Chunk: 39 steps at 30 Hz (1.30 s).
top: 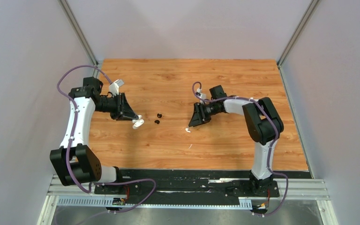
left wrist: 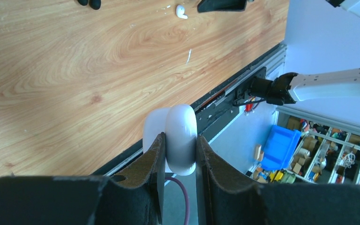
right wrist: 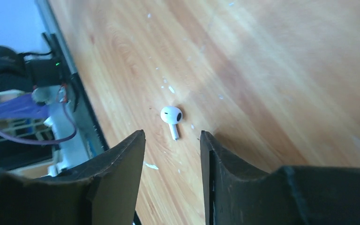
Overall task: Insert the wireless bluetooth earbuds into the charging case
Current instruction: Move the earbud to the center of the board, then pick up the earbud from the center of the board.
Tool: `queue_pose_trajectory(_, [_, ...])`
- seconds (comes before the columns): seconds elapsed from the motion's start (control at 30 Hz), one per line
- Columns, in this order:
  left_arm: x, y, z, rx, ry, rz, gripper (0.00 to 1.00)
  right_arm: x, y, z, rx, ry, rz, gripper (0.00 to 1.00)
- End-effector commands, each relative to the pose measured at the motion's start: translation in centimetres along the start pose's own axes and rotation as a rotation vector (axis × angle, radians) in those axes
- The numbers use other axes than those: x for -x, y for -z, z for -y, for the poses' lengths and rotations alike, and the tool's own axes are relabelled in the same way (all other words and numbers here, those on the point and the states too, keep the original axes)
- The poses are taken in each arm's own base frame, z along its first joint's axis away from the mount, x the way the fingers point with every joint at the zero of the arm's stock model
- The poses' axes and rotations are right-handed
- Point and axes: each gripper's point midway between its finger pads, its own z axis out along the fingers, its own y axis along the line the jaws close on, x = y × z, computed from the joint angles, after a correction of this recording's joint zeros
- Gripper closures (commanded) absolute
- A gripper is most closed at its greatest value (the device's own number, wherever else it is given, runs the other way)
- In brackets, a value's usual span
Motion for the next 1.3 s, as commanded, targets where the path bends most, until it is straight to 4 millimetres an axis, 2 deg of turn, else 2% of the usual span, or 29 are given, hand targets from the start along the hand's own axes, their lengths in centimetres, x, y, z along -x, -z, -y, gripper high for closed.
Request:
queue_pose_trajectory(0.0, [0.8,0.7,0.6,-0.007,-0.041,0.038,1.00,3.7,3.4,-0.2,-0.163,0.136,0.111,0.53])
queue_pose_trajectory(0.2, [0.7,0.7,0.6,0.002,-0.059,0.050,1.00,5.1,5.3,-1.4,-0.239,0.392,0.135,0.59])
queue_pose_trajectory(0.37, [0.5,0.6,0.6,-0.007,-0.057,0.050,1.00,4.6,4.7,-4.6,-0.059,0.692,0.047,0.70])
queue_pose_trajectory(0.47, [0.5,0.6,0.6,-0.007,-0.058,0.048,1.00,4.2,4.6,-5.5,0.050,0.942,-0.024,0.71])
queue_pose_trajectory(0.67, [0.0,0.7,0.9,-0.013,-0.056,0.040,1.00,3.2,2.8,-2.8,0.051,1.234,-0.185,0.67])
queue_pose_trajectory(0.83, [-0.3,0.8,0.8,-0.007,-0.057,0.033,1.00,1.3,0.6,-0.4,0.059,1.356,-0.316,0.67])
queue_pose_trajectory(1.03, [-0.4,0.9,0.9,-0.002,-0.066,0.032,1.00,0.4,-1.0,0.9,0.056,1.366,-0.382,0.66])
queue_pose_trajectory(1.27, [-0.6,0.8,0.8,-0.004,-0.065,0.032,1.00,0.4,-1.3,1.7,0.038,1.361,-0.395,0.66])
